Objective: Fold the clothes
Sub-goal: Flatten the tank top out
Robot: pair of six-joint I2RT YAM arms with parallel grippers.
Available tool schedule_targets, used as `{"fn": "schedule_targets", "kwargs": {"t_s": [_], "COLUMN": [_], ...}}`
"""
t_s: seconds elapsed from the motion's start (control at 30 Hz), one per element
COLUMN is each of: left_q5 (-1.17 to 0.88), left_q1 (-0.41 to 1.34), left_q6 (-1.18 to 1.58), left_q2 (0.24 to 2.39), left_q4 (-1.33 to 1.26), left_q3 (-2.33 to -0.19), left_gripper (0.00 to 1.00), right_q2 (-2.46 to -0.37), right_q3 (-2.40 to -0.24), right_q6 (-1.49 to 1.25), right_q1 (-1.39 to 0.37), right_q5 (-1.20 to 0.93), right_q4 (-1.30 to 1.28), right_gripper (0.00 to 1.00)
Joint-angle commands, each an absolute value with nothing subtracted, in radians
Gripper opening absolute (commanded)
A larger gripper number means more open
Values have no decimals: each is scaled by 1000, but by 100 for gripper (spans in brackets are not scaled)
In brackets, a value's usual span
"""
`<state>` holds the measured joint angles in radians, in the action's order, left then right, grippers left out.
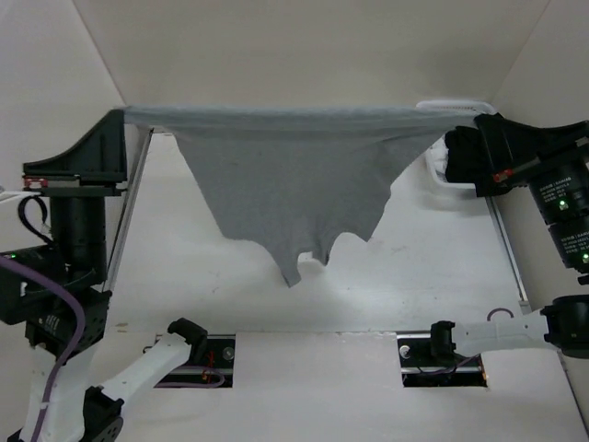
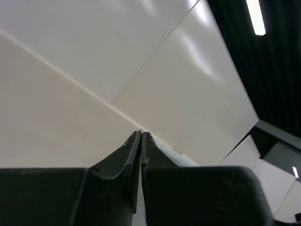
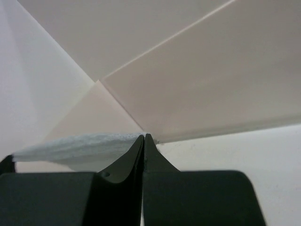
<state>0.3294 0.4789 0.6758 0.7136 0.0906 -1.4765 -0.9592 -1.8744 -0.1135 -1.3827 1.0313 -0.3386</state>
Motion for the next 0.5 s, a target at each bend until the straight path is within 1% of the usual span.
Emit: {"fn": "schedule_targets", "kwargs": {"t_s": [0.0,0.07,0.17,0.23,0.27,0.33,0.4,0.47], "left_q5": [370,388,408,400,400,393,348,295], "left_q1": [481,466,437,423,412,355,296,228], "left_q6": [606,591,577,604,627,664,716,764], "left_q2": [794,845,932,953,956,966,1006,1084], "left_q4": [77,74,86,74,65,35,18,5], "left_q3": [-1572,-1600,-1574,-1487,-1438,-1346,-1284,-1269], "left_gripper": [0,0,0,0,0,0,0,0], "right_q2": [-1026,-1049,-1100,-1147,-1167,-1189,-1206,-1259], "right_q3": [-1896,-1896,-1891,-1881,-1869,-1809,-1711,-1672], "right_q6": [262,325,281,151,44,-131,-257,-317], "right_q1": [-1407,-1382,-1228,-1107,-1046,-917,-781,-659], "right_q5": [1095,1062,968,873,806,641,463,335], "right_q4": [-100,-31,-61,-194,-280,-357,-329,-272], "right_gripper": [0,0,0,0,0,0,0,0]}}
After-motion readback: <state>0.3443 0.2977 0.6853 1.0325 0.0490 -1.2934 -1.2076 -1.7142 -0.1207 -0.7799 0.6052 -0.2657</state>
